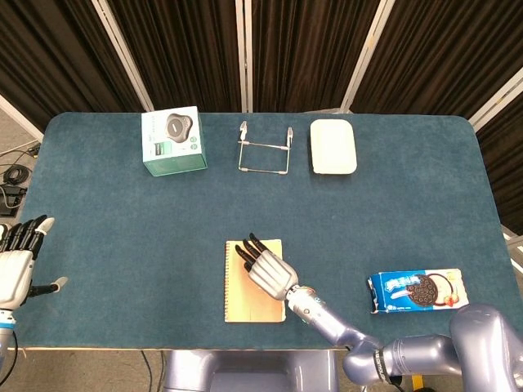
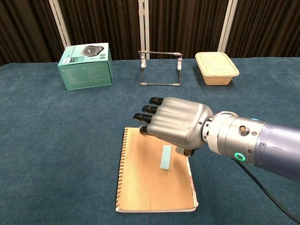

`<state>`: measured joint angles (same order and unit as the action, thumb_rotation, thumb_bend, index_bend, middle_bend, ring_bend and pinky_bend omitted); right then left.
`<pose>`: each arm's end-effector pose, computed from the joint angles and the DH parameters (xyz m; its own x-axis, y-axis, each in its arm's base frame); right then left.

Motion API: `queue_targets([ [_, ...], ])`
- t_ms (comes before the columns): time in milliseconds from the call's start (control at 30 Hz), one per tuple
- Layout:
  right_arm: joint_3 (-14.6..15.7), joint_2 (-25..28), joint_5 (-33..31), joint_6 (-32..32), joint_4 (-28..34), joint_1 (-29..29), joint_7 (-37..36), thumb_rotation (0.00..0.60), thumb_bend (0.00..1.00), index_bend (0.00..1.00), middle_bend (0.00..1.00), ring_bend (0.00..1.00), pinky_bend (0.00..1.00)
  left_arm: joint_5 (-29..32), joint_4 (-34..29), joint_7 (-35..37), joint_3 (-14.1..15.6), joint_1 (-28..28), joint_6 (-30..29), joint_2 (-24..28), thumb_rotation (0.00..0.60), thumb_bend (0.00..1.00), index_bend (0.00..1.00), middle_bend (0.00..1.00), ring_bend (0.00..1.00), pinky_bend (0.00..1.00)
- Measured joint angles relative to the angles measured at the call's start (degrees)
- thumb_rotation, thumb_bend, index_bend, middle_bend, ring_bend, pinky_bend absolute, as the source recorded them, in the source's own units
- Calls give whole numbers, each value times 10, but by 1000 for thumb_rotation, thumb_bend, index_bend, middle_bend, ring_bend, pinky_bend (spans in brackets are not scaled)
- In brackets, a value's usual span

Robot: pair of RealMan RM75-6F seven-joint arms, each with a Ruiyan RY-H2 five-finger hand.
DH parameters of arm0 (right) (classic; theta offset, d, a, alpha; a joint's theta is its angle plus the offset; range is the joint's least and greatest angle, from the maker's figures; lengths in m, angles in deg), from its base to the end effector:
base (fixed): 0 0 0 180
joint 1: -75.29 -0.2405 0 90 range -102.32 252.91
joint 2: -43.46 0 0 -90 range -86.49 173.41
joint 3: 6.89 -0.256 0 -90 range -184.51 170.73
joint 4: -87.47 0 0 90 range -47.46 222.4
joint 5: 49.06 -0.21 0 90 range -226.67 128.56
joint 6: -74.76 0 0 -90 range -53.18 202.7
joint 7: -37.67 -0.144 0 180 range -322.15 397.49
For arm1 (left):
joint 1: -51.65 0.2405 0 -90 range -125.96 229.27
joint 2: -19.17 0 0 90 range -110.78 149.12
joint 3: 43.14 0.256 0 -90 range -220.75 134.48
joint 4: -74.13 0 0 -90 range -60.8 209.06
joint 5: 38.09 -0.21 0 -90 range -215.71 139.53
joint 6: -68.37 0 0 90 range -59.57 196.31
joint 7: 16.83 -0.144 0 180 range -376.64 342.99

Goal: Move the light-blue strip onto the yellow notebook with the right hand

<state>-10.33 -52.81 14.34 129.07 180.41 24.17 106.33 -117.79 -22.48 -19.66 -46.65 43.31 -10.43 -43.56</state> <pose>-0.0680 -0.2790 -0.0793 0.8810 0.1594 0.4454 -0.2126 -0.7078 0.6737 -0.3053 0.1998 0.1520 0.3799 0.0854 0.9211 0.9230 0.0313 -0.3835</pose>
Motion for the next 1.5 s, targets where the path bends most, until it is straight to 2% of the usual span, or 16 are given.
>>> queue_targets([
  [200, -4, 9, -1, 34, 25, 4, -1, 600, 73, 0, 0, 0, 0, -2, -1, 0, 1, 0, 0, 0, 600, 0, 0, 0, 0, 0],
  [367, -1, 51, 24, 69, 61, 23, -36, 600, 73, 0, 0, 0, 0, -9, 0, 7, 3, -2, 1, -2, 600, 16, 0, 0, 0, 0],
  [400, 1, 63, 32, 79, 69, 30, -50, 600, 72, 0, 0, 0, 0, -12, 0, 10, 4, -2, 2, -2, 600, 60, 0, 0, 0, 0],
  [500, 11, 109, 72, 110, 85, 56, -110, 600, 72, 0, 0, 0, 0, -21, 3, 15, 7, -7, 9, -3, 600, 275, 0, 0, 0, 0],
  [667, 35, 186, 148, 174, 88, 110, -245, 600, 65, 0, 0, 0, 0, -28, 9, 11, 5, -27, 33, -7, 600, 577, 0, 0, 0, 0],
  [733, 46, 213, 175, 206, 78, 136, -306, 600, 55, 0, 0, 0, 0, -31, 9, 7, 3, -40, 49, -9, 600, 727, 14, 0, 0, 0],
  [933, 72, 282, 223, 299, 27, 222, -466, 600, 9, 0, 0, 0, 0, -67, 2, 13, 0, -102, 123, -10, 600, 957, 106, 0, 0, 0],
  [1000, 77, 297, 228, 328, 13, 250, -501, 600, 2, 0, 0, 0, 0, -81, -1, 15, -1, -127, 151, -14, 600, 998, 139, 0, 0, 0],
  [1167, 80, 309, 222, 375, 2, 305, -599, 600, 0, 0, 0, 0, 0, -93, -16, 4, -11, -199, 240, -40, 600, 1000, 235, 0, 0, 0],
  [1233, 77, 309, 216, 389, -4, 330, -636, 600, 0, 0, 0, 0, 0, -91, -22, -16, -16, -233, 282, -67, 600, 1000, 272, 0, 0, 0],
  [1333, 68, 309, 207, 395, -22, 354, -659, 600, 0, 0, 0, 0, 0, -75, -22, -57, -24, -275, 331, -117, 600, 1000, 309, 0, 0, 0],
  [1500, 53, 309, 198, 380, -36, 360, -666, 600, 0, 0, 0, 0, 0, -37, -11, -122, -29, -317, 367, -191, 600, 1000, 312, 0, 0, 0],
])
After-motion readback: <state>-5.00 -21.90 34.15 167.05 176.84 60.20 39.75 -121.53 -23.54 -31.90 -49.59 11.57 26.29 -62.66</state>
